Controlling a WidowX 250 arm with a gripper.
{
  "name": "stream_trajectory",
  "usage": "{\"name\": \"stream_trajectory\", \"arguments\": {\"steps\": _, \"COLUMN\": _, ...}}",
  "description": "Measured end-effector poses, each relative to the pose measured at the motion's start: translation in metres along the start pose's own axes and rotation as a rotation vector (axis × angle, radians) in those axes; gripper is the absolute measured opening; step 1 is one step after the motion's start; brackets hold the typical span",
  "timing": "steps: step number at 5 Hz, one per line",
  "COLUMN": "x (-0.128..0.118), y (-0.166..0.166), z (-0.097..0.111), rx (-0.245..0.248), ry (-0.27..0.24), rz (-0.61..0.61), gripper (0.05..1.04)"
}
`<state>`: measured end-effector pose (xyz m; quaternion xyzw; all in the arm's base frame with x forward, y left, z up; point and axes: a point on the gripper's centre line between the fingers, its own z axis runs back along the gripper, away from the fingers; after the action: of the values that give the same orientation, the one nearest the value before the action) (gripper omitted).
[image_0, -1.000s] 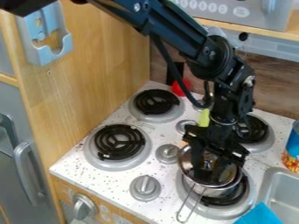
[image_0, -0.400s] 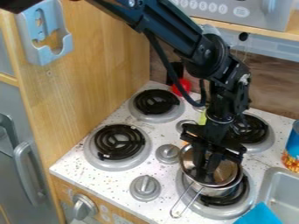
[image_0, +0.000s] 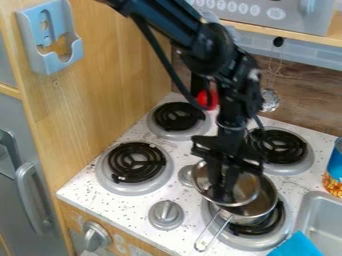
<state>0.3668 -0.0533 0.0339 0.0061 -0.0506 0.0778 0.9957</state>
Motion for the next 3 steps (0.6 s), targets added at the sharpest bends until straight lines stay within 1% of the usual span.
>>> {"name": "stream_trajectory", "arguments": {"steps": 1, "x": 0.001, "y": 0.022, "z": 0.009, "rx": -0.031, "ry": -0.017, "rz": 0.065, "gripper": 0.304}}
{"name": "stream_trajectory", "arguments": {"steps": 2, "x": 0.001, "y": 0.049, "z": 0.015, "rx": -0.04, "ry": -0.033, "rz": 0.147, "gripper": 0.304}}
{"name": "stream_trajectory", "arguments": {"steps": 3, "x": 0.001, "y": 0.076, "z": 0.015, "rx": -0.033, "ry": -0.042, "rz": 0.211, "gripper": 0.304}}
